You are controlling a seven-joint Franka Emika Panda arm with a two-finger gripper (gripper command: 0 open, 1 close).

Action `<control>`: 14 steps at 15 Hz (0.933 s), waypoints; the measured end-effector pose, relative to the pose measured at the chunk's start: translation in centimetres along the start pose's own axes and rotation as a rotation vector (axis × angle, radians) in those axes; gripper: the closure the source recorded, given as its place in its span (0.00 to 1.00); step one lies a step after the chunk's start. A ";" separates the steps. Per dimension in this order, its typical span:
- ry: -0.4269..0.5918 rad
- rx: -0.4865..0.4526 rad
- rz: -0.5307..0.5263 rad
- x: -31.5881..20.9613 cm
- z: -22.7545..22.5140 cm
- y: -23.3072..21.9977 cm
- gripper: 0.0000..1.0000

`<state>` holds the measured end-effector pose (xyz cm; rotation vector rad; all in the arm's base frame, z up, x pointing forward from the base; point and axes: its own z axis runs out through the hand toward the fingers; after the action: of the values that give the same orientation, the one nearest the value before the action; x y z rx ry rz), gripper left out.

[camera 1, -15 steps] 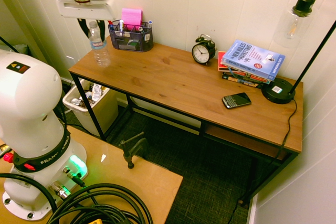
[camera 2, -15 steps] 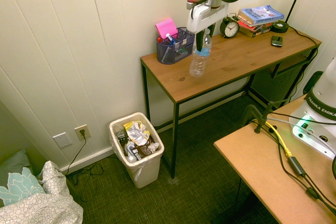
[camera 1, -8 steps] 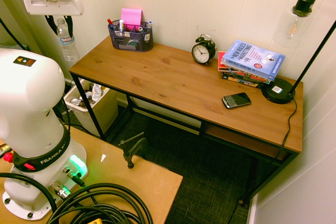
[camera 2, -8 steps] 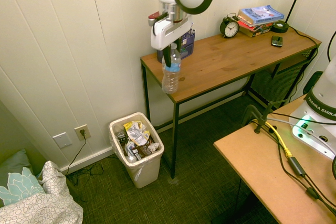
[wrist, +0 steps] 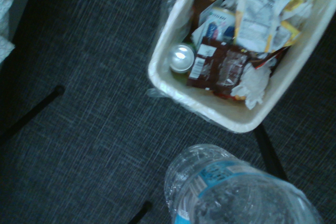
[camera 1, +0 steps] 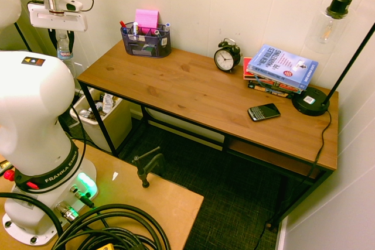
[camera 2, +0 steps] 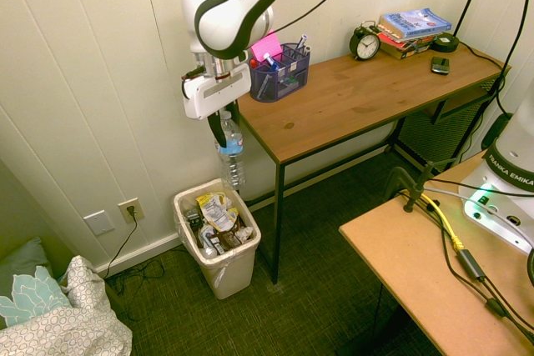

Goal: Throw the bottle in the trash bin

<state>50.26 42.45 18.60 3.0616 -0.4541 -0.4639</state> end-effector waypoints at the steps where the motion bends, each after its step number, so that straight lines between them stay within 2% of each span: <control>1: -0.011 0.000 0.007 0.9 0.1 -0.8 0.00; 6: -0.010 -0.007 0.016 2.9 0.1 -2.9 0.00; 14: -0.010 -0.007 0.052 4.5 -0.9 -2.1 0.00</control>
<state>55.25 43.17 18.01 3.0337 -0.5301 -0.4782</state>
